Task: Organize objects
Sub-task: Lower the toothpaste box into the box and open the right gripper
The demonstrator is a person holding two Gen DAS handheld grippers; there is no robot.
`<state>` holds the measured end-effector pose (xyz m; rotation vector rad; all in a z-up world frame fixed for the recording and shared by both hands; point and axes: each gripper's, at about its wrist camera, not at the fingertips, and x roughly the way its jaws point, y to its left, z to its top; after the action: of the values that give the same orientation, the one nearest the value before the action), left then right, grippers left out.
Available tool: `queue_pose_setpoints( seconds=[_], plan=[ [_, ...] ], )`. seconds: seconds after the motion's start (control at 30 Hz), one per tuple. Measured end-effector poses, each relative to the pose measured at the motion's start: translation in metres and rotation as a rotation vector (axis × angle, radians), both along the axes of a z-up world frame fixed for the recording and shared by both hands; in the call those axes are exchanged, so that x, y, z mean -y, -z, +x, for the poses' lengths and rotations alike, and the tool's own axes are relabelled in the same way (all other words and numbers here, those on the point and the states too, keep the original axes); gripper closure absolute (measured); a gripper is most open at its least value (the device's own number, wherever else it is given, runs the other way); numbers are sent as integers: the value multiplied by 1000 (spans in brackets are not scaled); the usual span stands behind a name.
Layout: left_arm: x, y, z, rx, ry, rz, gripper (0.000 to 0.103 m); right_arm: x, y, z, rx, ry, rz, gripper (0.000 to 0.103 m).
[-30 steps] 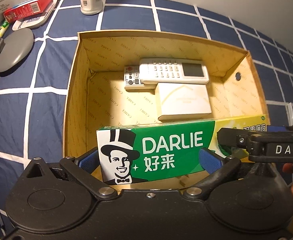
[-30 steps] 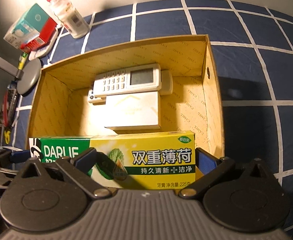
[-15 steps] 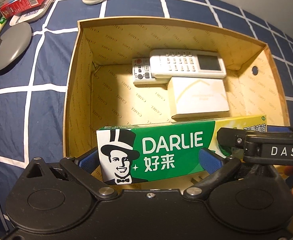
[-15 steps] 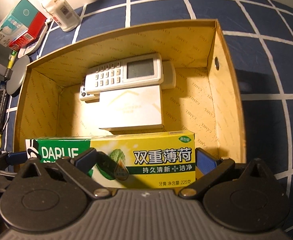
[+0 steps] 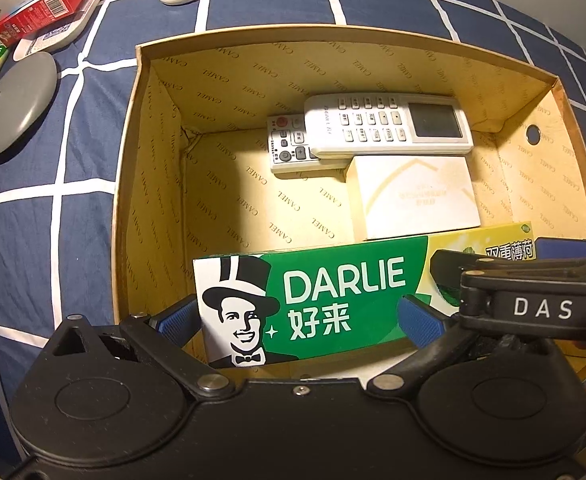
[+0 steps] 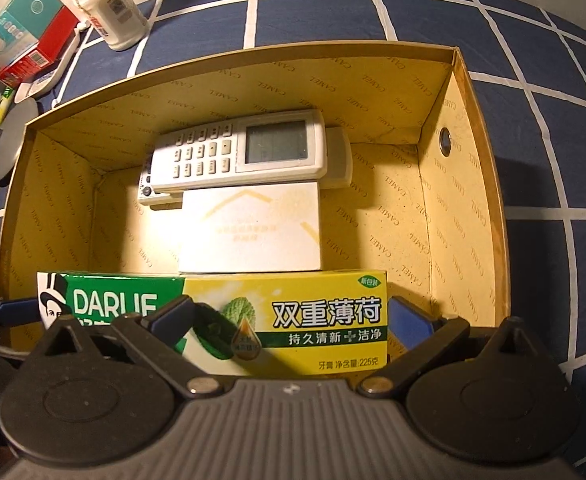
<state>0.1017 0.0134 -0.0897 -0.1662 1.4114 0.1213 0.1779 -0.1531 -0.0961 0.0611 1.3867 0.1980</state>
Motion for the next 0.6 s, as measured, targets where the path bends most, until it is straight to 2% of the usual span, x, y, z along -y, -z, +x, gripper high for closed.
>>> queue_pose_setpoints(
  seconds=[0.6],
  plan=[
    [6, 3, 5, -6, 3, 38, 0, -8, 6, 4, 1, 18, -52, 1]
  ],
)
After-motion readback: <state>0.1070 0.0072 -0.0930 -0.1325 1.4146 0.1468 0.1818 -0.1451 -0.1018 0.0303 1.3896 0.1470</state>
